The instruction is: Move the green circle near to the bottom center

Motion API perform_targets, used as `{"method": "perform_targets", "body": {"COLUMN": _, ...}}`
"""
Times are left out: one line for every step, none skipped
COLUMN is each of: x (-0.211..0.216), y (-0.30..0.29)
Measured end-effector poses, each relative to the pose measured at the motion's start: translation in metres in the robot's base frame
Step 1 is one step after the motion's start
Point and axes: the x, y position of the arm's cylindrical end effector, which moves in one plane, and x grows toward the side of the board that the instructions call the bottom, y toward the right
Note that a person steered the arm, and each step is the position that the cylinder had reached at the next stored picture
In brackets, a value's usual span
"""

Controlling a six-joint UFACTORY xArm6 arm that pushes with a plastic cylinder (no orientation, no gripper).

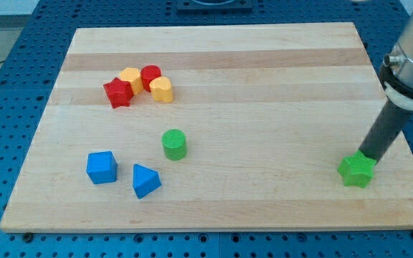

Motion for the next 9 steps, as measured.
{"method": "perform_targets", "body": {"x": -0.023, "y": 0.006}}
{"method": "perform_targets", "body": {"x": -0.089, "y": -0.046}}
{"method": "perform_targets", "body": {"x": -0.117, "y": -0.163}}
{"method": "perform_targets", "body": {"x": -0.111, "y": -0.28}}
{"method": "perform_targets", "body": {"x": -0.068, "y": -0.358}}
{"method": "perform_targets", "body": {"x": -0.027, "y": -0.35}}
{"method": "perform_targets", "body": {"x": -0.038, "y": -0.316}}
{"method": "perform_targets", "body": {"x": -0.046, "y": -0.261}}
{"method": "perform_targets", "body": {"x": -0.039, "y": -0.192}}
